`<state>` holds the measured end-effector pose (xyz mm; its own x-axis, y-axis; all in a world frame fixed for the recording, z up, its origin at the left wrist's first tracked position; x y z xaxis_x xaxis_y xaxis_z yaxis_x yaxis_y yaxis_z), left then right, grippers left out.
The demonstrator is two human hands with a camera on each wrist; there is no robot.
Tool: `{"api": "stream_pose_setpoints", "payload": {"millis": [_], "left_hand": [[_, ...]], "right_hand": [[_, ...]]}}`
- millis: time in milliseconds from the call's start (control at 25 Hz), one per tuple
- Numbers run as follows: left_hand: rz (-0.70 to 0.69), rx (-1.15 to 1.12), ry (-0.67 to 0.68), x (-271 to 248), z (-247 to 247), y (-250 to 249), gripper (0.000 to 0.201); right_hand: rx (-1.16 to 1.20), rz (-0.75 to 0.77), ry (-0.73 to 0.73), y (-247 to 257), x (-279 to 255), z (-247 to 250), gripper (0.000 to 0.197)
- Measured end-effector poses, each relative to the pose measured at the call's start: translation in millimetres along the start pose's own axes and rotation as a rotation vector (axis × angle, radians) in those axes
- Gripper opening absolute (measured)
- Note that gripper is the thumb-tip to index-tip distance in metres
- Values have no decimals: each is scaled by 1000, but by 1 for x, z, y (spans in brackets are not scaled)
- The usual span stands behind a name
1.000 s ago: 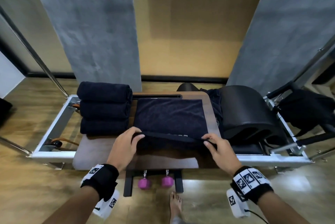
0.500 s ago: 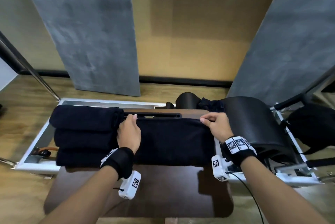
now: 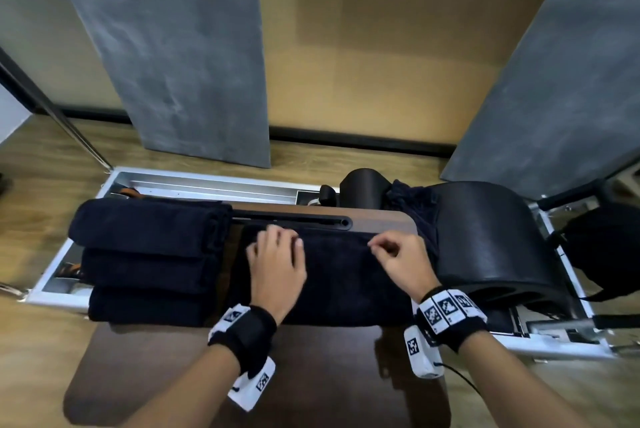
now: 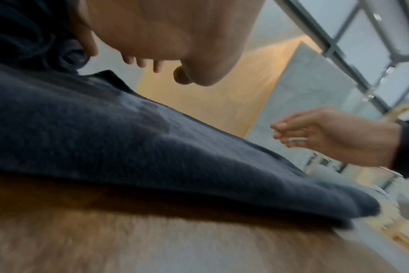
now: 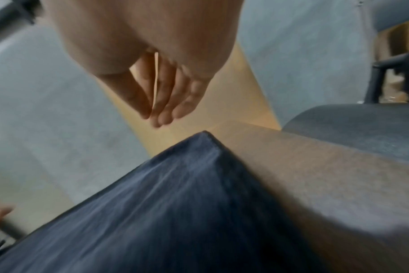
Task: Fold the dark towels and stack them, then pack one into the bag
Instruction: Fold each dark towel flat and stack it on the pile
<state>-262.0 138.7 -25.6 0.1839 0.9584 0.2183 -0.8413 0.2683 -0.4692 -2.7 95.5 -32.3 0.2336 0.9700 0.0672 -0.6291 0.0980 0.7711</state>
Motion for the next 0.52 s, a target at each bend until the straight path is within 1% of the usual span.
{"api": "stream_pose_setpoints", "payload": {"millis": [40,80,120,160,200,280,400,440,520], "left_hand": [[-111,-39,70,-12,-5,-10,15],[-203,-70,180,-24,-11,-18,19],[-268,-69,304,-36,-18,-23,24],[-308,-37,403,-46,-23,-27,27],[-322,9,458,-54,-27,-27,27],[-304,78,464,-62,-26,-23,24],[-302,230,394,-69,-14,-14,16],[-300,273,375,-72,-10,-9,19],[-278,298,373,-82,-3,-1,40]], "right_hand": [[-53,14,84,0,-6,-5,16],[-122,30,133,-1,-9,-8,15],[-181,41,153,-2,-14,-8,14],[-223,40,156,-2,-19,-7,13],[-255,35,155,-2,-25,-5,13],[-319,28,155,1,-43,-4,13],[-390,30,218,10,-81,-7,15],[-392,49,247,16,-99,-11,15],[-341,129,317,31,-137,-24,16]]}}
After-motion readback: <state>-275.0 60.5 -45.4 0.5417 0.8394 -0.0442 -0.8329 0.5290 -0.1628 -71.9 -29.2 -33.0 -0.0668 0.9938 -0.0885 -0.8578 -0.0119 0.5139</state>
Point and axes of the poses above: each hand's wrist, its own x-axis towards the middle knuckle, its own z-axis out of the back of the hand, y = z × x, the point moved 4 cm from there along x, towards the middle knuckle, and after that the axes turned 1 degree about y, right-handed, at the moved point
